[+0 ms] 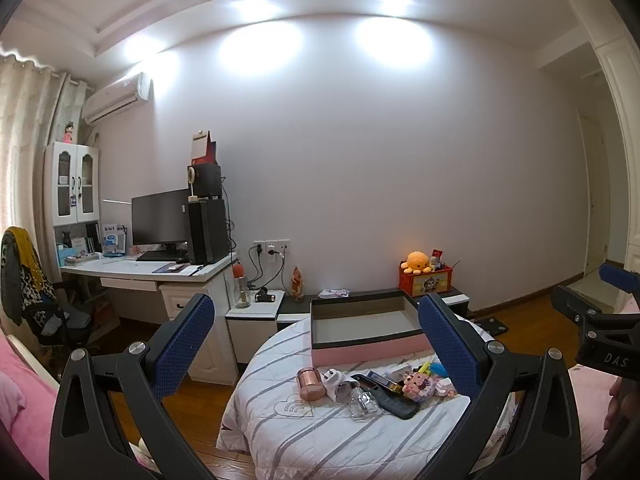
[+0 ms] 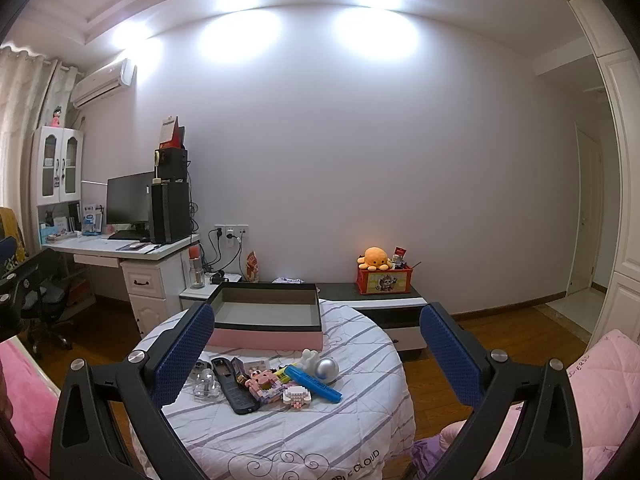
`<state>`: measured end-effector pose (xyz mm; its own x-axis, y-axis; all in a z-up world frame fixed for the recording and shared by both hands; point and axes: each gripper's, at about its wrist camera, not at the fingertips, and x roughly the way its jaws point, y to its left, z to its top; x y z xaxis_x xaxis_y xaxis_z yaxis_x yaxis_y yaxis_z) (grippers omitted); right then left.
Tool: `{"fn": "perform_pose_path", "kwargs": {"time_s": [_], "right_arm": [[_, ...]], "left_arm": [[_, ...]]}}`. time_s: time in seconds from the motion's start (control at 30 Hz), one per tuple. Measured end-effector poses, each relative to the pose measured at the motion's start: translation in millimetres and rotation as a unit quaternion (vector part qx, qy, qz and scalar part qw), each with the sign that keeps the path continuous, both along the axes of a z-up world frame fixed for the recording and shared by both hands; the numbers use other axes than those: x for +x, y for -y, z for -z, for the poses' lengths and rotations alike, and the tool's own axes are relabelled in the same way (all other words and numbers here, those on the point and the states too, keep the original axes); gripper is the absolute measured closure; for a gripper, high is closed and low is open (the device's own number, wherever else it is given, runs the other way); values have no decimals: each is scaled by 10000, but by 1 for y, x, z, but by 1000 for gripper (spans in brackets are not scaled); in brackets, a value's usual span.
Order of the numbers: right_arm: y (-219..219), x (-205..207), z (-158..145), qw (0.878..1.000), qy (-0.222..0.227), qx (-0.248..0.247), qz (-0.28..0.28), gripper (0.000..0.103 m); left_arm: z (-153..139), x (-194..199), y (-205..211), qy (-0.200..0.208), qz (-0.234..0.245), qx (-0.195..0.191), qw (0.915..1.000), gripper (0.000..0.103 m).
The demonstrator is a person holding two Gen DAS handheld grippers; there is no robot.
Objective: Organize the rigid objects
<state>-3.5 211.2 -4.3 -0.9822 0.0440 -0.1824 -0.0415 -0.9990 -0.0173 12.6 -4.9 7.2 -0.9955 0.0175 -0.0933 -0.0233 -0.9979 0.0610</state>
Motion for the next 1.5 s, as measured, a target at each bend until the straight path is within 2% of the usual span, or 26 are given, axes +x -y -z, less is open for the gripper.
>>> {"fn": "perform_pose_path", "kwargs": {"time_s": [0.97, 1.33, 1.5], "right_arm": [[1, -12, 8, 10000, 79, -6, 46, 0], [-9, -36, 24, 9993, 338, -54, 123, 0], [-17, -56, 35, 9983, 551, -104, 166, 0]], "left_arm": [[12, -7, 1, -38, 17, -22, 10000, 0], [25, -42, -16, 251, 138, -98, 9995, 0], [38, -72, -25, 554, 201, -182, 9981, 0]]}}
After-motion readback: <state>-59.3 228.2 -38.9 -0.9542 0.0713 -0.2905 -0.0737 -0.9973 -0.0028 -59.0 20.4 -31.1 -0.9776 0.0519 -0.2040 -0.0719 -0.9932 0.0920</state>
